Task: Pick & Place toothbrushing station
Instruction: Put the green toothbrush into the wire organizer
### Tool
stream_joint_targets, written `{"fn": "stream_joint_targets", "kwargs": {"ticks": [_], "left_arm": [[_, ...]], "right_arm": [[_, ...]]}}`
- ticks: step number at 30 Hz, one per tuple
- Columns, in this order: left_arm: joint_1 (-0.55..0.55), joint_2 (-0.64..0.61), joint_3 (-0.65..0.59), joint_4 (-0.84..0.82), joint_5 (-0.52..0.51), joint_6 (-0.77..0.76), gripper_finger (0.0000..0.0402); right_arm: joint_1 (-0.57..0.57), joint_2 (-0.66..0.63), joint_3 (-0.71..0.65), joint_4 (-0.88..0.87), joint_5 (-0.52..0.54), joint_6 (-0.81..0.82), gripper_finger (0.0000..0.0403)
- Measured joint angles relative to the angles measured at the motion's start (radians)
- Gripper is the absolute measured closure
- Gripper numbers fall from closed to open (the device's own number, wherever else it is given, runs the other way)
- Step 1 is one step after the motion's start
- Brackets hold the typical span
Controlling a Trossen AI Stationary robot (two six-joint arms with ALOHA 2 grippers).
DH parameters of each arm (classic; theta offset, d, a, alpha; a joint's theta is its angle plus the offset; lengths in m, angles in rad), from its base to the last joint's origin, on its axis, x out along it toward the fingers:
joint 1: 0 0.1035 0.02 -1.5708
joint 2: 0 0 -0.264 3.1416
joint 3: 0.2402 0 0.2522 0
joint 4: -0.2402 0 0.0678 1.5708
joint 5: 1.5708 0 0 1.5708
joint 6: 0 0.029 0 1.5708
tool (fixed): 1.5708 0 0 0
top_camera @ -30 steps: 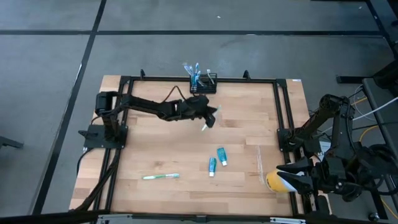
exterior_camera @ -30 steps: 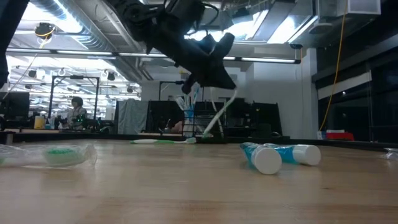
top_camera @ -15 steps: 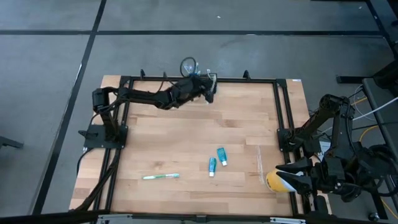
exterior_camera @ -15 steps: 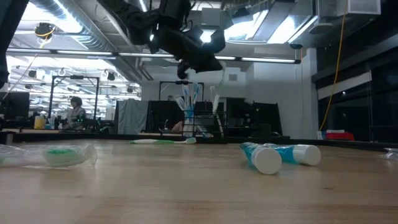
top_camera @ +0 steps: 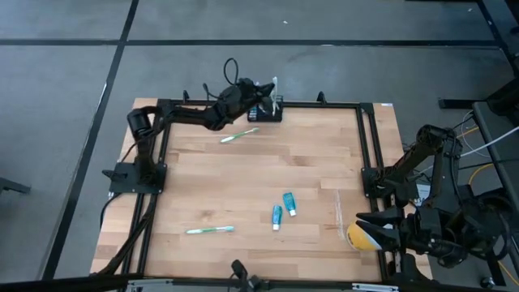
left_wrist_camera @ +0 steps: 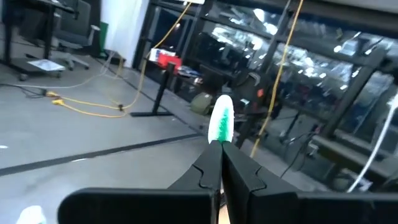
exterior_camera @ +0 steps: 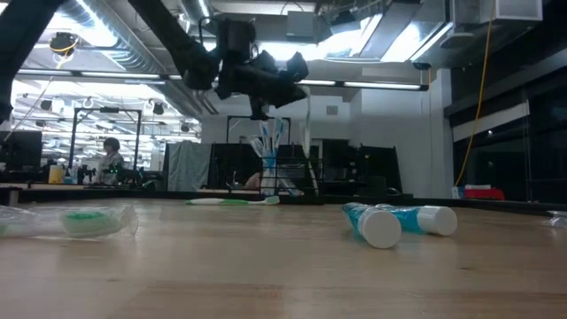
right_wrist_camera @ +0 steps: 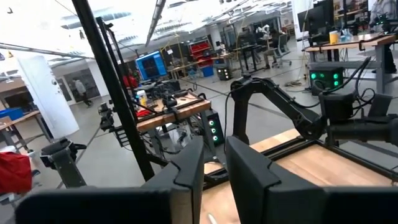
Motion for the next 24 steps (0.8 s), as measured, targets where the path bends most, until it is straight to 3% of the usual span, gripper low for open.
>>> {"fn": "stream_joint_targets", "kwargs": {"ticks": [7,12,24], "left_arm": [[0.007,0.108,0.132,0.052,0.058,0.041,0.0400],[0.015,0.157,0.224,-0.002,0.072,0.098,0.0400],[0.022,0.158,0.233,-0.086,0.070,0.165,0.0400]], "right_arm": [[0.000,0.000,0.000,0.000,0.019,0.003,0.0333],[0.000,0.000,0.000,0.000,0.027,0.032,0.0333],[0.000,0.000,0.000,0.000,0.037,0.030,0.0333]]}}
